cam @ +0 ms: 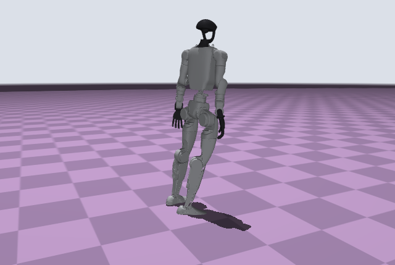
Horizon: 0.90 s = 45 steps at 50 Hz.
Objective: Walk run
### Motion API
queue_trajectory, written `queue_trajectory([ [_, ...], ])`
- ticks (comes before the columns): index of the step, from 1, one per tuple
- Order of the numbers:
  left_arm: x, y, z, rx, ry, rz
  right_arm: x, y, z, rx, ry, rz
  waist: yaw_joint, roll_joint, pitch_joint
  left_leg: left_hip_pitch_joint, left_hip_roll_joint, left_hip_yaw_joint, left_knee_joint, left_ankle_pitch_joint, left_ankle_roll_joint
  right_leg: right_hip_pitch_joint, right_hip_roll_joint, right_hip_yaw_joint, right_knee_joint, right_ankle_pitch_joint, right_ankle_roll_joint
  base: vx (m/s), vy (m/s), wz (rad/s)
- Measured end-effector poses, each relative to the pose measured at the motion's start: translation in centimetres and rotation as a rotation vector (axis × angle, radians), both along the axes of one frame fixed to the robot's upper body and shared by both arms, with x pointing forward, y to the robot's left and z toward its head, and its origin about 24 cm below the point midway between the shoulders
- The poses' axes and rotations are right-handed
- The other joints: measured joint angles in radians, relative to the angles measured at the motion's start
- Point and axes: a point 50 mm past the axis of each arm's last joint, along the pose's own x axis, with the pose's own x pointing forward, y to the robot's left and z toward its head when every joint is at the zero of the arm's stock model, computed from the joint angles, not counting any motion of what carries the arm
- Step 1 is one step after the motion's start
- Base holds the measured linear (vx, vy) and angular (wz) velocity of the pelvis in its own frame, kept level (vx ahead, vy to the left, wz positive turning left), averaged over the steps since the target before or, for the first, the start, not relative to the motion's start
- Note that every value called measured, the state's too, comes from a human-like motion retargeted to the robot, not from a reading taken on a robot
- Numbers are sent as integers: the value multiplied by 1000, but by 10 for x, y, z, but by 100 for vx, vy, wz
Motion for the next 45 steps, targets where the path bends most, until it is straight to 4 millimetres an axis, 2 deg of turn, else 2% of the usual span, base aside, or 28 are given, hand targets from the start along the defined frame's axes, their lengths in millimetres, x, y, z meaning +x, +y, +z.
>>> queue_trajectory([
  [5,-3,1,0,13,7,-7,0,4,-1,9,-3,-59,3,0,2,1,2,2,0,-1,0,1,2,-1,-1,0,0,0,0,0],
  [14,-5,0,0,22,16,-13,2,2,0,2,-10,13,7,-2,3,-1,3,2,-1,0,0,-2,4,-2,-1,1,0,0,0,0],
  [45,-1,-2,-1,18,-1,-12,-4,2,0,-1,-4,-6,20,-4,10,-24,8,-8,7,1,7,-21,4,-12,1,3,-8,0,0,0],
])
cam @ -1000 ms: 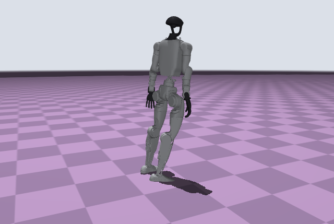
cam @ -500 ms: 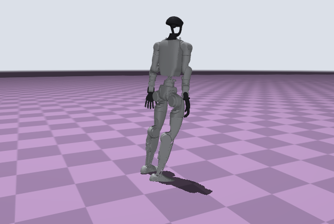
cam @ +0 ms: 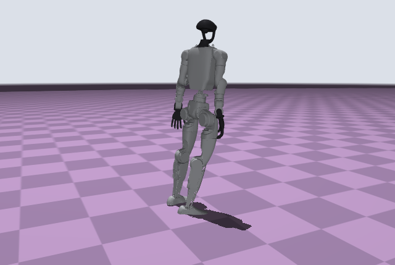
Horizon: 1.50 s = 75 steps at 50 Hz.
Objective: Walk run
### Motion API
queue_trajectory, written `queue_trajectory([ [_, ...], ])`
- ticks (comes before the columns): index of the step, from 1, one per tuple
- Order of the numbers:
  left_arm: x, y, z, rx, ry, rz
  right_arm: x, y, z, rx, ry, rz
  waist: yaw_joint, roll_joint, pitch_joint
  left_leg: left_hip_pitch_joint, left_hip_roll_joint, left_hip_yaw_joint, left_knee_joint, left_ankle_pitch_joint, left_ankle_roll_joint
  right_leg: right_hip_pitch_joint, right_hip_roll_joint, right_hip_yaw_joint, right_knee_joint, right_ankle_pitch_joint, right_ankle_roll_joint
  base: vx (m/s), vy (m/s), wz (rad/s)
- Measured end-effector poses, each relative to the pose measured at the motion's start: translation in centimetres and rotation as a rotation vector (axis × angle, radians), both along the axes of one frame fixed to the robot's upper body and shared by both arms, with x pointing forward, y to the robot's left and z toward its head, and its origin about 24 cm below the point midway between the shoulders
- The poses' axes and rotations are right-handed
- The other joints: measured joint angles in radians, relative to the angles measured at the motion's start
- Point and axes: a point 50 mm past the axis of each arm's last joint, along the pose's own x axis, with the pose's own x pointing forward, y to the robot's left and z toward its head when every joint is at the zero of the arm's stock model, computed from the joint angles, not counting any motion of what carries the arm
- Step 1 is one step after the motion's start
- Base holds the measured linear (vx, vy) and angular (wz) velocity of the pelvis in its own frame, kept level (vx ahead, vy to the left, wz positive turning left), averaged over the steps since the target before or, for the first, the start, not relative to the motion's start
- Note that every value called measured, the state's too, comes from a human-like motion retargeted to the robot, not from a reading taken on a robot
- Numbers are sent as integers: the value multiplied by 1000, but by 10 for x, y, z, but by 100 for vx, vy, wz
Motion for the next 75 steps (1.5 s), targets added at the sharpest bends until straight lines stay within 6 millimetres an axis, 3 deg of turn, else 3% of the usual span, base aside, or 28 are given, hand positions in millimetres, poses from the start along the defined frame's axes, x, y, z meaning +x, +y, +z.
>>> queue_trajectory([
  [32,1,8,1,31,8,-44,4,-3,0,-1,-10,96,1,-5,-1,-8,3,2,3,0,4,-19,-3,8,6,4,-6,0,0,0],
  [75,-4,4,1,14,24,-57,0,1,0,16,0,55,25,-9,4,-11,-2,-4,1,7,2,-7,-4,-27,3,-1,-1,0,0,0],
])
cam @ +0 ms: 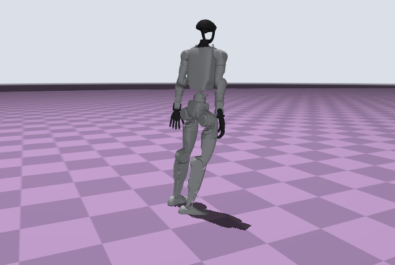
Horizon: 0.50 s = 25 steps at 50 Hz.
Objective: Walk run
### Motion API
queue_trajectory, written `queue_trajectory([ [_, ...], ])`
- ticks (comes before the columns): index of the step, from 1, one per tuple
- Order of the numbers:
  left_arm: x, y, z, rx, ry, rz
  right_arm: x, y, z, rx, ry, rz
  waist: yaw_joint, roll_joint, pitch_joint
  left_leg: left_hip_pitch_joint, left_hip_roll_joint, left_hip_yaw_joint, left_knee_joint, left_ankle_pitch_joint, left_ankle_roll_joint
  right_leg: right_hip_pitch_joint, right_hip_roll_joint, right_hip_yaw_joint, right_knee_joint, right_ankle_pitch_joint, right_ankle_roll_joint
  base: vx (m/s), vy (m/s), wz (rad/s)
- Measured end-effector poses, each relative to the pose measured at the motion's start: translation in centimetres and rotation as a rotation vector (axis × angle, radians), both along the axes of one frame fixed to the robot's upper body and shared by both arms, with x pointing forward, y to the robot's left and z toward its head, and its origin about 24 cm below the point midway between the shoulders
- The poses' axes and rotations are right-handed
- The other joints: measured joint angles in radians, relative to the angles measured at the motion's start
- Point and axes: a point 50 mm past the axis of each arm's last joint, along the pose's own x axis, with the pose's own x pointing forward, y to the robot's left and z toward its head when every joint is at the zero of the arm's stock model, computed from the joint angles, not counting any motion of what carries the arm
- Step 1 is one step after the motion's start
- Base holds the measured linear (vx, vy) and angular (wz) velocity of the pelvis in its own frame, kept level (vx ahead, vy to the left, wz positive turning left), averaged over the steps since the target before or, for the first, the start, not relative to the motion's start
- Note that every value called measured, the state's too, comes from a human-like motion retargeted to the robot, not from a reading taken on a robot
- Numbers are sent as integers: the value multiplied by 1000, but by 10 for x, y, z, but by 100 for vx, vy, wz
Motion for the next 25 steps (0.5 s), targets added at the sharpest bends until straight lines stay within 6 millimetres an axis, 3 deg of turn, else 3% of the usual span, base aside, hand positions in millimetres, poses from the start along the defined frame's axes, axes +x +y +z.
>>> queue_trajectory([
  [25,1,-4,-1,-11,-3,-11,-5,1,0,-3,0,-35,14,-2,-2,8,3,1,-2,2,-2,11,4,-13,-2,-2,3,0,0,0],
])
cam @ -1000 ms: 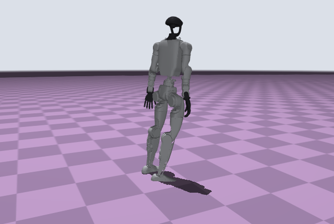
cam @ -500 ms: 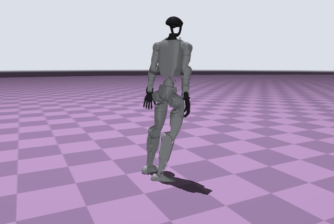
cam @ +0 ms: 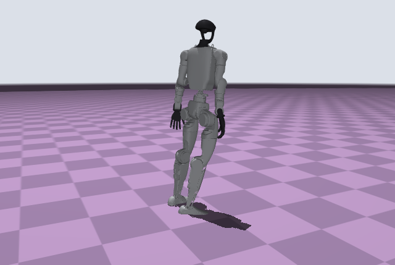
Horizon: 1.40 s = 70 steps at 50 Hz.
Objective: Walk run
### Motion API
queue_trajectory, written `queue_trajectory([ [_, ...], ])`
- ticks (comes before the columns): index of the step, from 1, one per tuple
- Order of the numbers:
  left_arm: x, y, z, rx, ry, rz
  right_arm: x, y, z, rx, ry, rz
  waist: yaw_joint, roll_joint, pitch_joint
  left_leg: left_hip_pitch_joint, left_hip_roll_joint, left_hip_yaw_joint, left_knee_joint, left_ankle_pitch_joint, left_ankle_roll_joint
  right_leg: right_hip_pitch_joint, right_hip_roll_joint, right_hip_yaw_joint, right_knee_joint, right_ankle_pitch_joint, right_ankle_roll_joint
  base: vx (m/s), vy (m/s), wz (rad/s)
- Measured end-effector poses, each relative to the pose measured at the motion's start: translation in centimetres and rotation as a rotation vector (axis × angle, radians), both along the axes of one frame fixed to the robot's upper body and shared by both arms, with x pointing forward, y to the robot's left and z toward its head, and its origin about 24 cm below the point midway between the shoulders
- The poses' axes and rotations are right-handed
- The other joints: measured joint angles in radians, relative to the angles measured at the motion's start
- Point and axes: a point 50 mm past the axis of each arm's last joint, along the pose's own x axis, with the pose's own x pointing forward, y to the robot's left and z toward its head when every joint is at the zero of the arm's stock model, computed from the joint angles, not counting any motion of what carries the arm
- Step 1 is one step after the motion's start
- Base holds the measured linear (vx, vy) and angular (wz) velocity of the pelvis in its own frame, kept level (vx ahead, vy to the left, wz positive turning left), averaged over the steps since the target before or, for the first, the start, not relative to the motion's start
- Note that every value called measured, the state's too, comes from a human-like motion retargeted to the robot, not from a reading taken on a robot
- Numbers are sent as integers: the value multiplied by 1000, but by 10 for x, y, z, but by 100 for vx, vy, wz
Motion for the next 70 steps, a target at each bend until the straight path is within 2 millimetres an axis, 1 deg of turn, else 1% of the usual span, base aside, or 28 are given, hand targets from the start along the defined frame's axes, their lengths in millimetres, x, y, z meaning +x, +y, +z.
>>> queue_trajectory([
  [12,-3,1,0,2,7,3,-1,1,0,6,7,2,8,-2,-2,0,0,-3,0,1,1,2,1,-6,0,0,0,0,0,0],
  [30,0,2,1,0,14,-22,1,-5,1,-4,3,6,15,-5,-7,-8,-4,-12,4,2,4,-2,-2,-15,1,1,-3,0,0,0],
  [50,3,6,1,2,18,-37,-1,-2,0,9,17,19,14,-8,0,-15,-5,-7,6,6,5,-9,-8,-20,4,4,-6,0,0,0],
  [59,2,6,1,3,17,-24,1,-4,0,3,9,21,15,-4,3,-10,-7,-2,6,4,7,-11,-8,-9,5,5,-10,0,0,0],
  [70,3,2,1,-9,11,-33,1,1,0,10,2,-7,12,-2,3,-13,-9,-5,5,7,8,-12,-9,-13,5,7,-9,0,0,0],
])
